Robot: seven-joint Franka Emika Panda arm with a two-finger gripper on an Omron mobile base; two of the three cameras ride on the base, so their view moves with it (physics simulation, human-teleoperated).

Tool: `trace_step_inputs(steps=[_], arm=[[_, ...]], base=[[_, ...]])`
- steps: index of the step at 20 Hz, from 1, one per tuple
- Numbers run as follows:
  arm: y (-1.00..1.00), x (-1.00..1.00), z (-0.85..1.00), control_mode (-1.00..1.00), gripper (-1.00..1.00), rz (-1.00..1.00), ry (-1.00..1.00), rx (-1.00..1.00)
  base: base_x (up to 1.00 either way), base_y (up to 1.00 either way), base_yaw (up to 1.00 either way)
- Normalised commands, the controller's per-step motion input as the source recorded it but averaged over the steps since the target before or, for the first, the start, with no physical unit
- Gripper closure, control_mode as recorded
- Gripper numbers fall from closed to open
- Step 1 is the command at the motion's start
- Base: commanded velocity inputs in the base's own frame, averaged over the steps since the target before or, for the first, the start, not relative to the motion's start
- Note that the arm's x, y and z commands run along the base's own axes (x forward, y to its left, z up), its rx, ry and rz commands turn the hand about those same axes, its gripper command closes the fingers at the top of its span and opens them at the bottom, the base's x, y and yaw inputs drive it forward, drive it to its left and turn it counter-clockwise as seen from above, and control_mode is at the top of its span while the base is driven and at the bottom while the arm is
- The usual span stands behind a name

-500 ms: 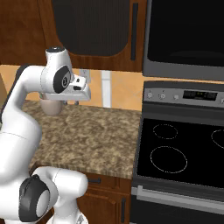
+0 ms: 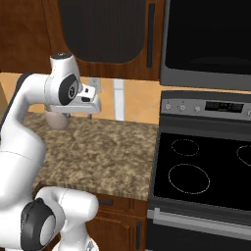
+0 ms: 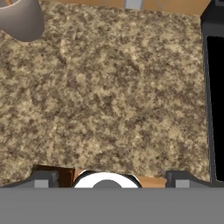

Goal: Navigate to the coffee machine.

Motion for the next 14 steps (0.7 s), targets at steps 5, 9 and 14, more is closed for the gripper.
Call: trace_step_inputs(steps=[5,9,14], arm=[[-0.43,-0.07,0.00,-1.00,-1.00,0.00,0.00,0.03],[-0.35,-0.18,0.00,-1.00,-1.00,0.00,-0.01,0.04],[-0.04,-0.03,0.00,1.00,-1.00,0.00,0.00,0.00]], base=[[0.00,0.00,0.00],[0.00,0.00,0.00],[-0.38,-0.28,0.00]])
